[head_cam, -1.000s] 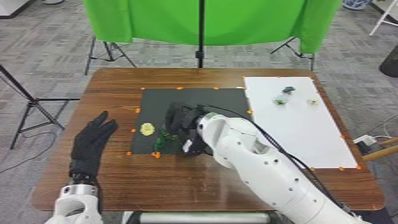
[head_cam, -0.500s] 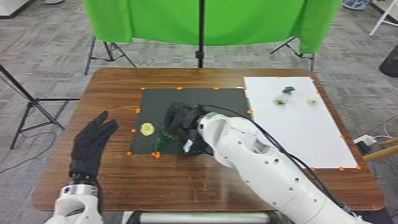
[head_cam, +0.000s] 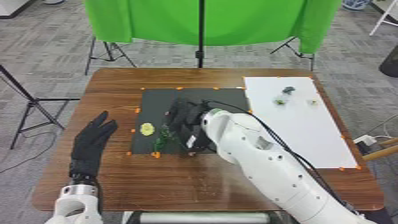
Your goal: Arrange flowers
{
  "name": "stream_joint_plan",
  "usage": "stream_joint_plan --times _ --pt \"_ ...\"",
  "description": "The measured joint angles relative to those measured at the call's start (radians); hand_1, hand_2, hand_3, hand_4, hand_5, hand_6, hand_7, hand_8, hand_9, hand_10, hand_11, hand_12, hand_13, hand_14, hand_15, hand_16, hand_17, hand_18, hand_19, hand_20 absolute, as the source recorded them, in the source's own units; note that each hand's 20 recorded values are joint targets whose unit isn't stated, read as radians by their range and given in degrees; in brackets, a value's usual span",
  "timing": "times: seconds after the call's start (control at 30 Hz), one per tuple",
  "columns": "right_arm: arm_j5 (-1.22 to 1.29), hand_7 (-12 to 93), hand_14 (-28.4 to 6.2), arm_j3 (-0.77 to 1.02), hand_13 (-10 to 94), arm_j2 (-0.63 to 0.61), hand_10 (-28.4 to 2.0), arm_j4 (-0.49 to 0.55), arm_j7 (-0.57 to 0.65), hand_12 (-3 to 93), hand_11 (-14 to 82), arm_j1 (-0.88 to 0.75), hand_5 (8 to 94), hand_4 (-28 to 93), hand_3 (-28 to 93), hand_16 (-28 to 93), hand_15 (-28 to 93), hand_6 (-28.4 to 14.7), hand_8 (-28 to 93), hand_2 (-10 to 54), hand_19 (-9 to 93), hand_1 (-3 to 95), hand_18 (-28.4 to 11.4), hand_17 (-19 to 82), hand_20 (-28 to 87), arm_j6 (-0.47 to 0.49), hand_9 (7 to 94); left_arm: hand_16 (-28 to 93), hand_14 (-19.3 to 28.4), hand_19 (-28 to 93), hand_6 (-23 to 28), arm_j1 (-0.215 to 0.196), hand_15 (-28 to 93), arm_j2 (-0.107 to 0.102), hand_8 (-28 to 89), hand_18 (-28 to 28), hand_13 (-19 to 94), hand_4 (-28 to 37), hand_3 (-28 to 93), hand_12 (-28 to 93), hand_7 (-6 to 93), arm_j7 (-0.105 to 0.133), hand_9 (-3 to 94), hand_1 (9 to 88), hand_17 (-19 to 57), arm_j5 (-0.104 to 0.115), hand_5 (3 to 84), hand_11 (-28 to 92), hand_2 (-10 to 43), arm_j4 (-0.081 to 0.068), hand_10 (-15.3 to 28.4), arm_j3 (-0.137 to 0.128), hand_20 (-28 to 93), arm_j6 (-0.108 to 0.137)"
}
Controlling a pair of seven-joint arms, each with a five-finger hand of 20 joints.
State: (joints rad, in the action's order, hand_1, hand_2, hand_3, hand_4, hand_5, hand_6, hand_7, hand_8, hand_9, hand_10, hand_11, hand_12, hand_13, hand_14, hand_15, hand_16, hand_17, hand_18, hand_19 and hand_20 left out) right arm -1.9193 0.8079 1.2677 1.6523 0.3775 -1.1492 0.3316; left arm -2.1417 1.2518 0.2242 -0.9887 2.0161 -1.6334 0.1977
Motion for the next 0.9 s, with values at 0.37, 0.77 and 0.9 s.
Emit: stream_joint_plan --times 0.37,0.77,0.9 --pt "0.100 20 -4.4 0.121 84 -0.040 -12.3 0.091 0.000 40.8 20.1 0.002 65.8 -14 58 35 67 0.9 5 -9.5 93 54.6 -10.9 64 62 -0.001 83.4 -1 13.8 2 3.7 -0.003 11 0.003 -6 9.8 36 -27.2 68 11 5.5 0.000 45.7 19.5 8.6 0.000 41.5 11 -0.9 0.002 12.5 -0.002 18 0.001" --pt "-0.188 17 -6.5 0.345 80 -0.299 -15.6 0.215 -0.018 26.9 26.4 0.009 66.1 -13 63 35 68 -0.3 -3 -9.5 93 41.4 -12.3 61 62 -0.080 75.6 -1 13.8 2 3.7 -0.016 11 0.003 -6 9.9 36 -27.2 68 11 5.5 0.000 45.6 19.5 8.6 0.000 41.6 11 -0.9 0.007 12.4 -0.009 18 0.001" --pt "-0.362 18 -7.7 0.381 78 -0.352 -16.6 0.184 -0.018 25.2 22.4 -0.018 63.1 -13 64 35 68 0.3 -8 -9.5 93 40.3 -12.7 60 62 -0.073 72.5 -1 13.9 2 3.6 -0.017 11 0.002 -6 9.9 36 -27.2 68 11 5.6 0.000 45.6 19.5 8.5 0.000 41.6 11 -0.9 0.008 12.4 -0.010 18 0.001"
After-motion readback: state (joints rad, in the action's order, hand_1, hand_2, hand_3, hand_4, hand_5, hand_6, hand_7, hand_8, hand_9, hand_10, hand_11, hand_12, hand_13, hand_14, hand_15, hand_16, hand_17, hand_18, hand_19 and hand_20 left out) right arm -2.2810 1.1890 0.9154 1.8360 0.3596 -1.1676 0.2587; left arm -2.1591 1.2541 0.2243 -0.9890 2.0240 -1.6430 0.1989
